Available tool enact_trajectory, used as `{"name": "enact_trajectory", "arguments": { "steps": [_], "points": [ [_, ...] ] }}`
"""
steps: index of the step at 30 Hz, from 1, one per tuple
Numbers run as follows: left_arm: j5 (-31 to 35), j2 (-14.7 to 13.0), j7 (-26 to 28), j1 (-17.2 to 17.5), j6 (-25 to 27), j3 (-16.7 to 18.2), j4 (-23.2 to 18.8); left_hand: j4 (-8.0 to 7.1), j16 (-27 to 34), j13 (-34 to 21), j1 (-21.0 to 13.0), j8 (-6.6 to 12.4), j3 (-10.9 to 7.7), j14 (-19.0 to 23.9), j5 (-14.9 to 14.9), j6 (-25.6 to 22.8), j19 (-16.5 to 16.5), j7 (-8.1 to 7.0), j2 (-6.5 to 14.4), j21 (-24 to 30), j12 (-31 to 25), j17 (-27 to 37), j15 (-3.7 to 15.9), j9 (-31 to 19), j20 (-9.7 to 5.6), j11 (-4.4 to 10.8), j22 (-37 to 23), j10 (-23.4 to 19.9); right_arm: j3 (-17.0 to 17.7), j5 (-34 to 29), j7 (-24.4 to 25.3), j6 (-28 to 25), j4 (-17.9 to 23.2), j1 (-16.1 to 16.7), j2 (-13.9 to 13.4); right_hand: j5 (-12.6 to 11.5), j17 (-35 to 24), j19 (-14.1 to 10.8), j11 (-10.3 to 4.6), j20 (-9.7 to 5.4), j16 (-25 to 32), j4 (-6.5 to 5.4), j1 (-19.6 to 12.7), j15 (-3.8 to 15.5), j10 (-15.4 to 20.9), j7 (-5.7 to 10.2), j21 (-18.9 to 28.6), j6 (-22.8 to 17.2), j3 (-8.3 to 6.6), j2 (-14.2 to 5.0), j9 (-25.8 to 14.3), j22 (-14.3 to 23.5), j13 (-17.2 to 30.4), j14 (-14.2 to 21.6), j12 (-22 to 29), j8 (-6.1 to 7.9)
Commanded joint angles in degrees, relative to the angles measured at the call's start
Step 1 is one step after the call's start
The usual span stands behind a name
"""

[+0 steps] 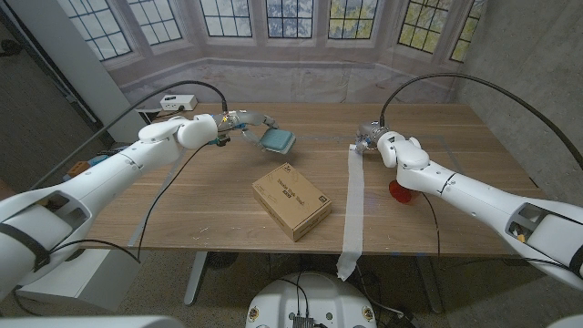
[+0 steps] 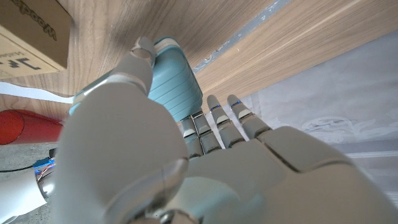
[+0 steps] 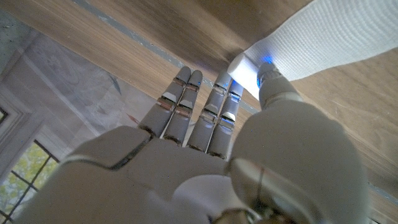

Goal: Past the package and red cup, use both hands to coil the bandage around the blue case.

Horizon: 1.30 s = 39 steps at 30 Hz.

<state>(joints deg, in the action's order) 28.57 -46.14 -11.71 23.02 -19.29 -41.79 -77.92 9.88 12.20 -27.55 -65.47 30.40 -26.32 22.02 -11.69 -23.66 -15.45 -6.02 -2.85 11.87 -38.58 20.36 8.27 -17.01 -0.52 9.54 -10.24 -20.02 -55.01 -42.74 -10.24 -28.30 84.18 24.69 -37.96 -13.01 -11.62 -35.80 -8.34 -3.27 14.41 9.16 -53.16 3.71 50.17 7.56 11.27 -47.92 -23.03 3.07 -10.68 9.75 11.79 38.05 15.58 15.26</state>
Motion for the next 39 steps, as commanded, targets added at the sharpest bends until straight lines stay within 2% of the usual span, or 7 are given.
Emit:
{"name": "enact_trajectory", "arguments": {
  "steps": [1,4,17,19,23,39],
  "points": [
    [-0.3,-0.14,-0.18,0.03,-0.06,-0.08,-0.04,-1.18,-0.06,-12.38,2.71,15.55,-1.8,0.47,-0.35,-3.06,0.21,-0.38,3.41,-0.09,-0.93,0.1,0.03,-0.43,0.08,2.8,-0.15,-4.45,-0.32,-1.15,3.72,-0.7,-0.98,1.26,0.45,-0.46,-0.32,-0.64,-0.07,-1.47,0.31,0.09,-0.92,8.98,1.59,-0.03,0.26,-1.62,-0.89,-0.07,-0.09,0.09,0.6,1.65,0.78,0.35],
    [-0.43,-0.3,-0.23,0.29,0.17,0.03,-0.41,-1.15,-0.06,-12.41,2.71,15.54,-1.79,0.48,-0.35,-2.83,0.22,-0.51,3.39,-0.09,-0.94,0.13,0.05,-0.4,0.07,2.8,-0.15,-4.52,-0.46,-1.63,5.64,-0.68,-1.51,1.69,0.73,-0.52,-0.48,-0.85,0.6,-1.66,0.45,0.21,-1.38,9.16,2.8,-0.47,0.27,-2.18,-1.3,-0.14,-0.09,0.09,0.96,2.66,1.42,0.27],
    [-0.76,-0.71,-0.33,1.14,0.69,0.38,-1.37,-1.23,-0.11,-12.53,2.92,15.87,-1.85,0.43,-0.32,-2.95,0.29,-0.37,3.52,-0.11,-0.84,0.24,0.03,-0.19,0.17,2.8,-0.15,-4.5,0.06,-3.04,12.24,-1.17,-1.37,3.44,0.93,-0.34,-2.05,-2.02,-0.61,-2.79,2.13,0.63,-4.18,9.72,7.88,0.04,0.36,-7.56,-1.79,-0.19,-0.1,0.11,2.85,7.69,4.61,0.85],
    [-0.75,-0.68,-0.27,1.21,0.73,0.4,-1.44,-1.16,-0.14,-12.56,2.88,15.87,-1.89,0.43,-0.32,-2.83,0.32,-0.46,3.48,-0.11,-0.82,0.23,0.0,-0.13,0.19,2.8,-0.16,-4.51,0.08,-3.31,12.46,-1.39,-0.92,3.64,0.74,-0.25,-2.33,-2.17,-0.65,-2.84,2.41,0.63,-4.65,9.79,8.65,0.31,0.35,-8.69,-1.75,-0.17,-0.1,0.12,3.18,8.44,5.14,1.04],
    [-0.74,-0.47,-0.09,1.28,0.9,0.42,-1.5,-1.13,-0.17,-12.61,2.89,15.99,-1.93,0.42,-0.32,-2.84,0.37,-0.6,3.5,-0.12,-0.79,0.24,-0.04,-0.07,0.17,2.81,-0.16,-4.54,0.07,-3.76,11.83,-1.7,0.24,3.79,0.23,-0.16,-2.5,-2.32,-1.98,-2.95,2.42,0.57,-5.0,9.76,9.18,0.39,0.35,-9.25,-1.72,-0.07,-0.15,0.13,3.59,8.93,5.61,1.0],
    [-1.97,0.4,1.92,3.15,3.82,1.25,-3.15,-1.07,-0.25,-12.77,2.97,16.5,-2.13,0.48,-0.34,-3.11,0.4,-0.38,3.5,-0.11,-0.72,0.29,0.01,0.2,0.21,2.77,-0.16,-4.69,1.18,-5.27,12.07,-4.72,4.21,5.05,0.48,-0.03,-2.79,-2.44,-2.21,-2.99,2.34,0.44,-5.8,9.72,9.8,0.38,0.26,-10.24,-1.72,-0.11,-0.33,0.12,4.4,9.81,6.34,0.99]
  ]
}}
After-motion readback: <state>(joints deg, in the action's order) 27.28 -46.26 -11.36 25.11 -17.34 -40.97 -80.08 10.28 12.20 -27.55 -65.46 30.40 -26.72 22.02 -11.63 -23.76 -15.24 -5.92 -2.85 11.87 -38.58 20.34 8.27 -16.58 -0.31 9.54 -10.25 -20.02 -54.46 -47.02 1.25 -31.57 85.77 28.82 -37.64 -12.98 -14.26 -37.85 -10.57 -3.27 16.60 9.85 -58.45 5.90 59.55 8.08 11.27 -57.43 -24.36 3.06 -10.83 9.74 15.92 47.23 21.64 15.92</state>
